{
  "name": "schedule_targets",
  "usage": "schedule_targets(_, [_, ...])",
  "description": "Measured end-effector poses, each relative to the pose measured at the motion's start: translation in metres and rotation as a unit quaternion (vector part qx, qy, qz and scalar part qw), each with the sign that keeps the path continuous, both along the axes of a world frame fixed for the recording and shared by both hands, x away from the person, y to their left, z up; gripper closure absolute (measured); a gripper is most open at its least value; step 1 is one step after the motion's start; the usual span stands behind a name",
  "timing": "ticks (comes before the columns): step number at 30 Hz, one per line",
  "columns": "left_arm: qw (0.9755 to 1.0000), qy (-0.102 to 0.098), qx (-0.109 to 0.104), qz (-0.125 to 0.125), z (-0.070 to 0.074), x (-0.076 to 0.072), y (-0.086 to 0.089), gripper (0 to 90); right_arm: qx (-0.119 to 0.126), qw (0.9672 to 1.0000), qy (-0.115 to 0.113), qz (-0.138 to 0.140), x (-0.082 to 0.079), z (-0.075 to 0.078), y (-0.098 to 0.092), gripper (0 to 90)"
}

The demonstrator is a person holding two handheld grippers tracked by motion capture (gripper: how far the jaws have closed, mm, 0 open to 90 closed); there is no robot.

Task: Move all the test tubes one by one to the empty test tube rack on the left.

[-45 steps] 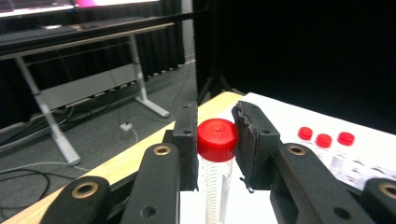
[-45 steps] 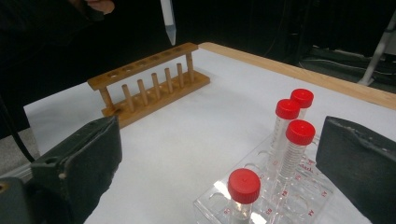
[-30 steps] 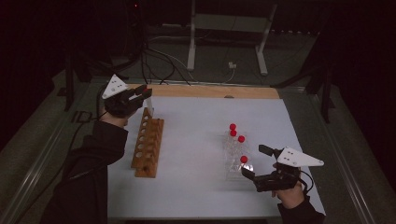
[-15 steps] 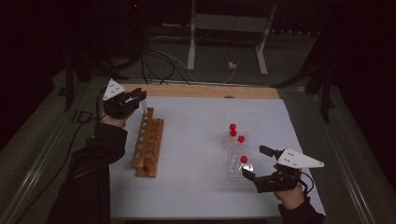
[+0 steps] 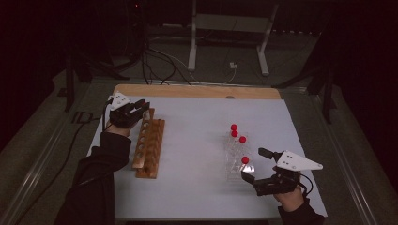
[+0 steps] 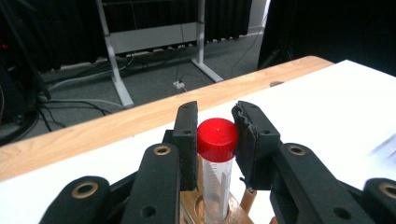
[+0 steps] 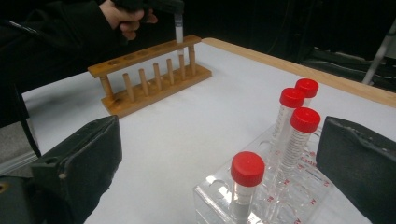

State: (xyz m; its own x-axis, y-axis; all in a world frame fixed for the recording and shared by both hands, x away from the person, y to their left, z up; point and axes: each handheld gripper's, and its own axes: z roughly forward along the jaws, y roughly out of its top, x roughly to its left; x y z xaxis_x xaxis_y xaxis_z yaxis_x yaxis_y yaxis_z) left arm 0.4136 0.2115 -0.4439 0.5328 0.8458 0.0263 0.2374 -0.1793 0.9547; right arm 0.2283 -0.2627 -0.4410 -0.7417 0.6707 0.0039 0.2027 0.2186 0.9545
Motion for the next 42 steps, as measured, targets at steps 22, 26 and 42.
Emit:
schedule_targets(22, [0.9997,0.004,0.023,0.003,-0.012,-0.005,-0.003,71.6,0.001,1.0,0.004,0.008,-0.001,0.001,0.0,0.2])
schedule_targets(26, [0.9997,0.012,0.021,0.003,-0.011,-0.005,-0.001,71.0,0.003,1.0,0.004,0.008,-0.001,0.001,-0.001,0.2])
schedule_targets(42, [0.9959,0.039,-0.022,-0.079,0.028,-0.048,0.011,7.6,0.001,0.9997,0.023,-0.005,0.006,0.001,-0.011,0.2])
